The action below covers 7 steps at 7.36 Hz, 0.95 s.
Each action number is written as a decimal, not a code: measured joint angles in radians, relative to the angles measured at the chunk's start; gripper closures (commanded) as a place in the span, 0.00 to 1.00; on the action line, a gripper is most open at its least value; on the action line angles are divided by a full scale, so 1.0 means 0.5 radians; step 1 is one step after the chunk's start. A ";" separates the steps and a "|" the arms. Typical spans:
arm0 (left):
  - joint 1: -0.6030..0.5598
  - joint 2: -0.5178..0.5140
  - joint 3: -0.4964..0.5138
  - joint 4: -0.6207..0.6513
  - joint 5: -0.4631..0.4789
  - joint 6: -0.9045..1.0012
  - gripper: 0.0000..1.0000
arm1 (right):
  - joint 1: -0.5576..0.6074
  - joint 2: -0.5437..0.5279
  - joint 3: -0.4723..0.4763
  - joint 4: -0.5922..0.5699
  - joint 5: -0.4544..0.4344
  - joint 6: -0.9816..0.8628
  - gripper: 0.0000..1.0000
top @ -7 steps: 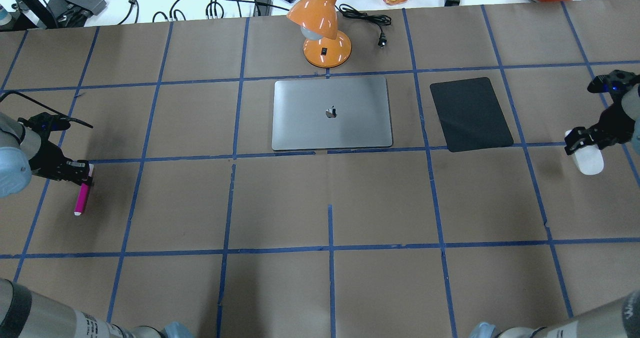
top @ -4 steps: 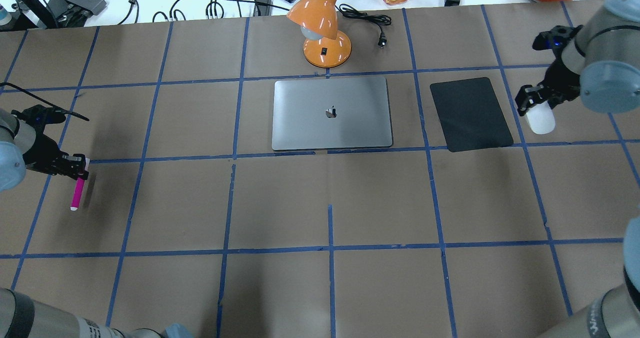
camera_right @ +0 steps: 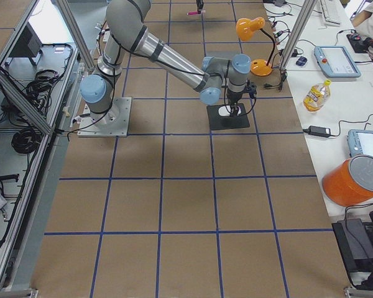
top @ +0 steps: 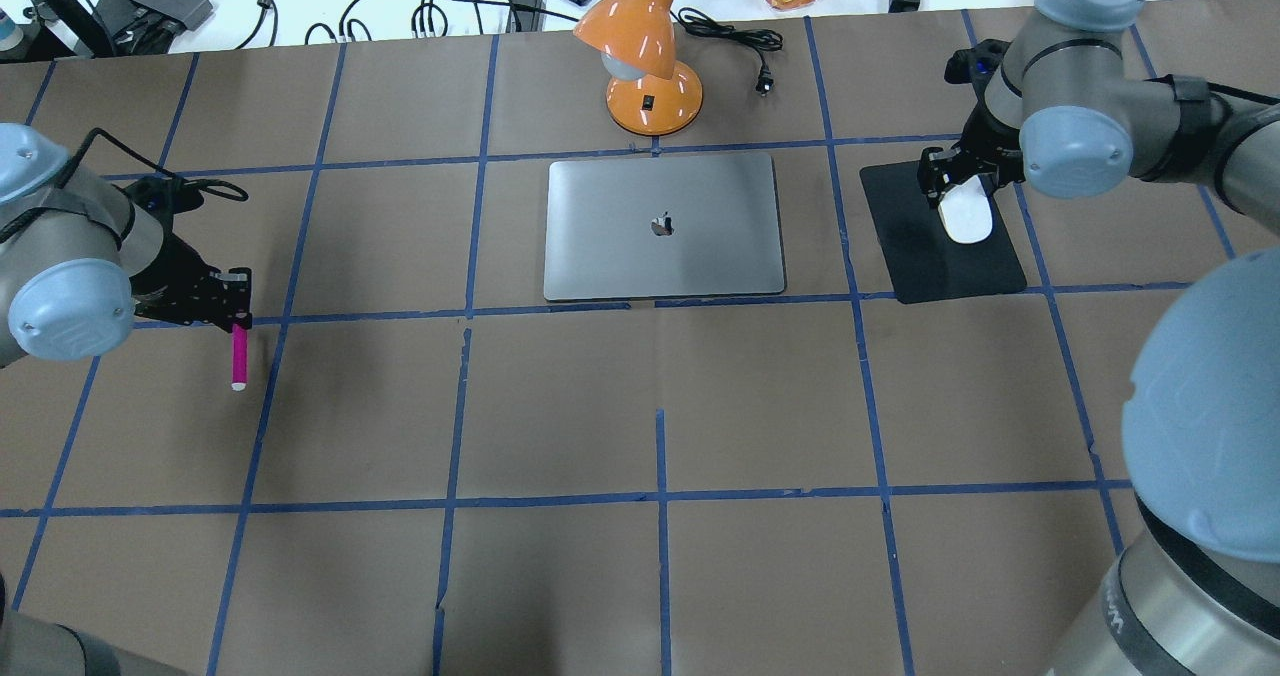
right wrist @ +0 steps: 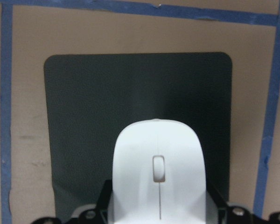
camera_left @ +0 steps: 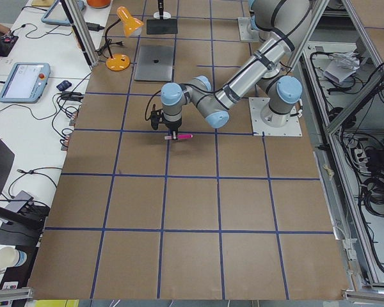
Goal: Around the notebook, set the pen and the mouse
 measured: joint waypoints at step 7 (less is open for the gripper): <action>-0.961 0.091 -0.071 0.089 -0.024 -2.275 1.00 | 0.014 0.103 -0.005 -0.042 -0.015 0.052 0.01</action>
